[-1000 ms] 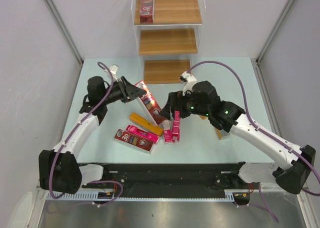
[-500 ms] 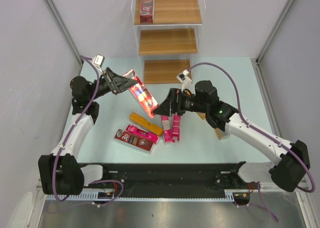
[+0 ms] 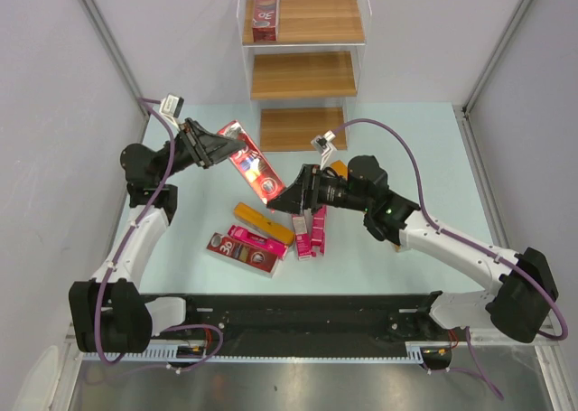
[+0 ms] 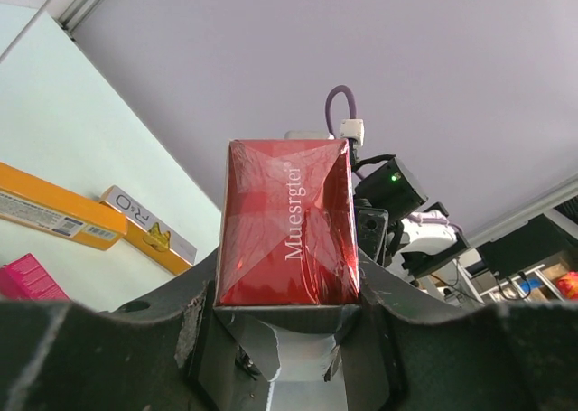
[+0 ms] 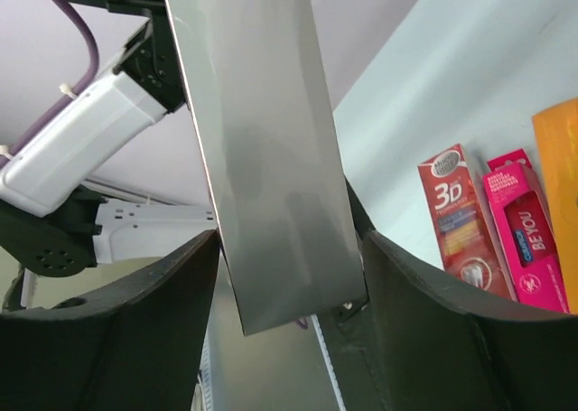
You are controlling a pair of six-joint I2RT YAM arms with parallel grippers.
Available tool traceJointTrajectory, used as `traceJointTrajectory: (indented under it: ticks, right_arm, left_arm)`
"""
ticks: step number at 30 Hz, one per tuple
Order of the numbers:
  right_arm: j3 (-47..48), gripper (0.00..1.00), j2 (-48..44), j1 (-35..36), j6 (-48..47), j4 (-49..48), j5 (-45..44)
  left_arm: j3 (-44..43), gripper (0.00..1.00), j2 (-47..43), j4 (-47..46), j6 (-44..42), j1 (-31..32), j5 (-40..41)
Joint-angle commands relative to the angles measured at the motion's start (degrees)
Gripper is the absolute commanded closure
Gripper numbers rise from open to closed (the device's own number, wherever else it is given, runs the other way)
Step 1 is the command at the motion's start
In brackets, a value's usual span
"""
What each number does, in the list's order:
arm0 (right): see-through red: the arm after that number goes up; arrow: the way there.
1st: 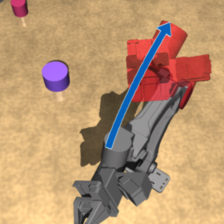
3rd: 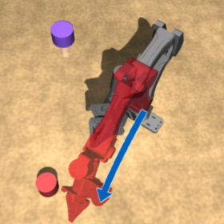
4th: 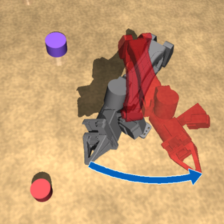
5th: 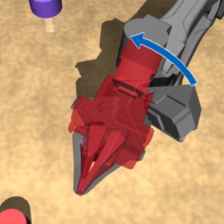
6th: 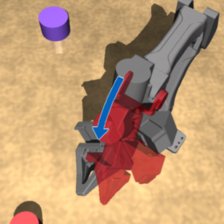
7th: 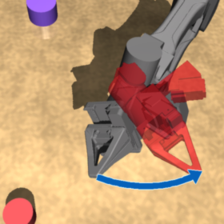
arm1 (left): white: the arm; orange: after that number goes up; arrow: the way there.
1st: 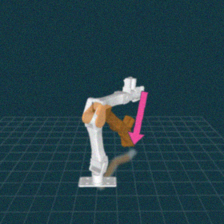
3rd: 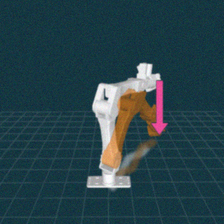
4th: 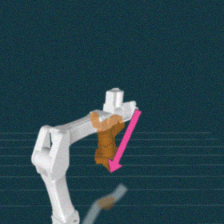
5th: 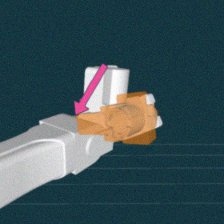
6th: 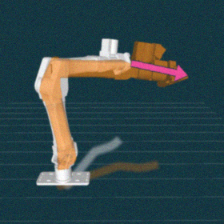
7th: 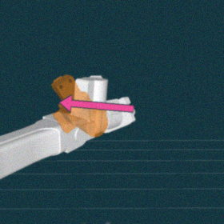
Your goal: Place and organize the toothpastes onto the shelf
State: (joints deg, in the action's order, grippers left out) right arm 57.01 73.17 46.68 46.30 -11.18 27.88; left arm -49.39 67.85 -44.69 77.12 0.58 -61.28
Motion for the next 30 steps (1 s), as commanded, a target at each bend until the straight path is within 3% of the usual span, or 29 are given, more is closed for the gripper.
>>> traceJointTrajectory:
  ticks: [1, 3, 5, 8, 12, 15, 16, 18, 20, 21, 23, 24, 25, 27, 30]
  right_arm:
    - [-0.6, 0.31, -0.5, 0.8, 0.7, -6.8, -1.4]
    - [-1.1, 0.32, -1.0, 0.9, 0.9, -7.7, -1.9]
    - [-1.5, 0.45, -1.4, 1.0, 1.1, -9.1, -2.0]
    - [-1.6, 0.57, -1.6, 1.0, 1.5, -9.7, -2.0]
    - [-1.5, 0.62, -2.1, 1.0, 1.4, -9.0, -2.1]
    - [-1.5, 0.64, -3.5, 0.8, 1.1, -8.5, -2.8]
    - [-1.5, 0.64, -3.9, 0.4, 1.0, -7.9, -3.3]
    - [-1.5, 0.65, -5.7, -0.4, 0.8, -6.2, -4.3]
    - [-1.5, 0.65, -7.1, -2.2, 0.7, -4.6, -4.7]
    - [-1.5, 0.65, -8.6, -2.8, 0.6, -2.6, -5.5]
    - [-1.5, 0.66, -10.1, -4.7, -0.7, -0.4, -6.7]
    - [-1.5, 0.66, -11.7, -5.1, -1.0, 2.2, -7.3]
    - [-1.5, 0.67, -12.4, -5.8, -1.6, 3.4, -7.7]
    - [-1.5, 0.69, -13.7, -7.5, -2.1, 6.3, -8.1]
    - [-1.5, 0.69, -15.3, -9.2, -2.8, 9.3, -8.0]
  left_arm:
    - [0.0, 0.59, -1.6, -4.4, 3.2, -0.2, -0.2]
    - [0.3, 0.59, -1.4, -4.8, 3.4, -0.2, -0.3]
    - [0.6, 0.59, -1.4, -4.9, 3.5, -0.2, -0.2]
    - [0.8, 0.58, -1.2, -5.1, 3.6, -0.2, -0.2]
    - [0.9, 0.51, -1.2, -5.0, 3.5, -0.3, -0.2]
    - [0.5, 0.31, -1.1, -3.4, 2.2, -0.2, -0.2]
    - [0.3, 0.15, -1.3, -2.2, 0.1, -0.2, -0.1]
    - [-1.0, 0.04, -2.1, 5.1, -3.4, -0.2, 0.3]
    - [-3.8, 0.0, -3.6, 14.0, -12.6, -0.2, 2.3]
    - [-5.0, 0.0, -4.0, 25.6, -16.5, -0.2, 3.6]
    - [-9.9, 0.0, -5.1, 36.8, -28.5, -0.2, 9.7]
    - [-11.7, 0.0, -5.3, 49.0, -32.1, -0.2, 13.0]
    - [-14.9, 0.0, -5.5, 53.5, -38.6, -0.1, 19.1]
    - [-17.0, 0.0, -6.3, 62.9, -42.9, -0.1, 25.8]
    - [-20.0, 0.0, -7.7, 69.1, -49.1, 0.3, 38.0]
